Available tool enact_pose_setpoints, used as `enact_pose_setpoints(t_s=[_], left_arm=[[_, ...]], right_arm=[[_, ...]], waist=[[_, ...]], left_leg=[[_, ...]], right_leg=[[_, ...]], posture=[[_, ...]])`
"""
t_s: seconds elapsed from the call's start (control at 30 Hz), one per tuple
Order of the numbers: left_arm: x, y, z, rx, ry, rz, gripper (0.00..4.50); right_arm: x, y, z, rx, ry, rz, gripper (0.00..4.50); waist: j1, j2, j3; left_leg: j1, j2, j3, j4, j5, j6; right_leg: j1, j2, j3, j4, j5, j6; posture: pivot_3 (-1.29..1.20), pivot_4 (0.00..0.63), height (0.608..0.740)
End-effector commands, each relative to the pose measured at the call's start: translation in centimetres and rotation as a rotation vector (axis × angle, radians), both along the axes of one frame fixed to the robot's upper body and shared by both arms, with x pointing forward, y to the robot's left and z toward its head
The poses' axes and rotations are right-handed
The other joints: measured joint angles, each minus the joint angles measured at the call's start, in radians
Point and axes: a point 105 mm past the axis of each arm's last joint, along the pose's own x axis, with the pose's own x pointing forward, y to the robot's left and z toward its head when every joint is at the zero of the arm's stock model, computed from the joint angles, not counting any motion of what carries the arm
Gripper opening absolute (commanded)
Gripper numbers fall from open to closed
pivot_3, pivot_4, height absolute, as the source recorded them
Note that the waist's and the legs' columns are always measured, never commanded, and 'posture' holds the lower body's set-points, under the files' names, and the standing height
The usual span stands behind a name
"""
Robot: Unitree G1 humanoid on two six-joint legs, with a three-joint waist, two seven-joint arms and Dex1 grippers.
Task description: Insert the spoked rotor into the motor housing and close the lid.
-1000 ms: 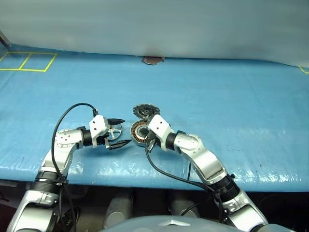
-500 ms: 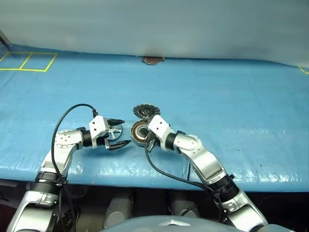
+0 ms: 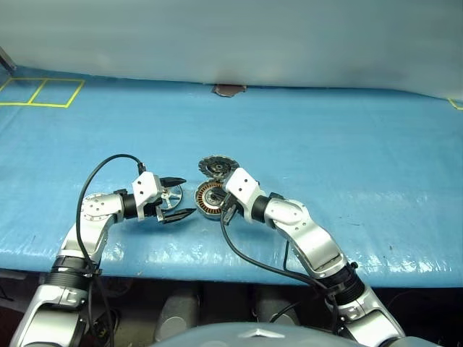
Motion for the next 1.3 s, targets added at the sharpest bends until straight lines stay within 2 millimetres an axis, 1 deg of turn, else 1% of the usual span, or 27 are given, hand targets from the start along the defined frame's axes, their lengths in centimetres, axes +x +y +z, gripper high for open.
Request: enact_pose_setpoints(t_s=[0.03, 0.23, 0.43, 0.63, 0.7, 0.8, 0.9, 1.0, 1.13, 1.2, 1.3], left_arm=[[0.5, 0.7, 1.2, -0.019, -0.036, 0.030, 4.50], [0.3, 1.3, 2.0, -0.080, 0.001, 0.058, 4.50], [-0.1, 1.8, 3.2, -0.180, 0.074, 0.077, 4.50], [-0.7, 2.1, 3.5, -0.216, 0.127, 0.084, 4.50], [-1.0, 2.3, 3.5, -0.218, 0.142, 0.081, 4.50], [-1.2, 2.7, 3.1, -0.178, 0.142, 0.086, 4.50], [-1.3, 3.4, 2.5, -0.129, 0.140, 0.104, 4.50], [-1.3, 4.2, 2.0, -0.105, 0.154, 0.141, 4.50], [-1.6, 4.9, 2.6, -0.174, 0.169, 0.191, 4.50], [-1.7, 5.7, 2.9, -0.212, 0.193, 0.236, 4.50], [-2.6, 6.6, 2.6, -0.213, 0.233, 0.270, 4.50]], right_arm=[[0.1, 0.1, 0.4, 0.015, -0.018, -0.005, 0.06], [-0.4, -0.7, 0.7, 0.005, -0.033, -0.004, 0.06], [-1.0, -2.5, 2.5, 0.079, -0.077, -0.039, 0.06], [-1.5, -4.9, 2.5, 0.099, -0.056, -0.082, 0.06], [-2.2, -5.1, 2.8, 0.135, -0.036, -0.047, 0.06], [-2.5, -5.3, 2.8, 0.131, -0.040, -0.036, 0.06], [-2.9, -4.8, 2.6, 0.147, -0.027, -0.001, 0.06], [-2.9, -4.5, 2.6, 0.156, -0.027, 0.002, 0.63], [-2.8, -4.2, 2.4, 0.122, -0.056, -0.005, 1.93], [-2.8, -4.1, 2.2, 0.112, -0.060, 0.003, 1.93], [-3.3, -3.7, 2.1, 0.117, -0.046, 0.044, 1.93]], waist=[[0.000, 0.000, 0.000], [0.000, 0.000, 0.000], [0.000, 0.000, 0.000], [0.000, 0.000, 0.000], [0.000, 0.000, 0.000], [0.000, 0.000, 0.000], [0.001, 0.000, 0.000], [0.001, 0.000, 0.000], [0.002, 0.000, 0.000], [0.001, 0.000, 0.000], [0.000, 0.000, 0.000]], left_leg=[[0.000, 0.000, 0.000, 0.000, 0.000, 0.000], [0.000, 0.000, 0.000, 0.000, 0.000, 0.000], [0.000, 0.000, 0.000, 0.000, 0.000, 0.000], [0.000, 0.000, 0.000, 0.000, 0.000, 0.000], [0.000, 0.000, 0.000, 0.000, 0.000, 0.000], [0.000, 0.001, 0.000, 0.000, 0.000, 0.000], [0.000, 0.001, 0.000, 0.000, 0.000, 0.000], [0.000, 0.001, 0.001, 0.000, 0.000, 0.000], [0.000, 0.001, 0.001, -0.001, 0.000, 0.000], [0.000, 0.002, 0.000, -0.001, 0.000, 0.000], [0.000, 0.002, 0.000, -0.001, 0.000, 0.000]], right_leg=[[0.000, 0.000, 0.000, 0.000, 0.000, 0.000], [0.000, 0.000, 0.000, 0.000, 0.000, 0.000], [0.000, 0.000, 0.000, 0.000, 0.000, 0.000], [0.000, 0.000, 0.000, 0.000, -0.002, -0.003], [0.000, 0.000, 0.000, 0.000, -0.002, -0.004], [0.000, 0.000, 0.000, 0.000, -0.003, -0.004], [0.000, 0.000, 0.000, 0.000, -0.003, -0.005], [0.000, 0.000, 0.000, 0.000, -0.003, -0.005], [0.000, -0.001, 0.000, -0.001, -0.003, -0.005], [-0.001, -0.001, 0.000, -0.001, -0.003, -0.005], [-0.001, -0.001, 0.000, 0.000, -0.003, -0.005]], posture=[[0.00, 0.150, 0.740], [0.00, 0.150, 0.740], [0.00, 0.150, 0.740], [0.00, 0.150, 0.740], [0.00, 0.150, 0.740], [0.00, 0.150, 0.740], [0.00, 0.150, 0.740], [0.00, 0.150, 0.740], [0.00, 0.150, 0.740], [0.00, 0.150, 0.740], [0.00, 0.150, 0.740]])
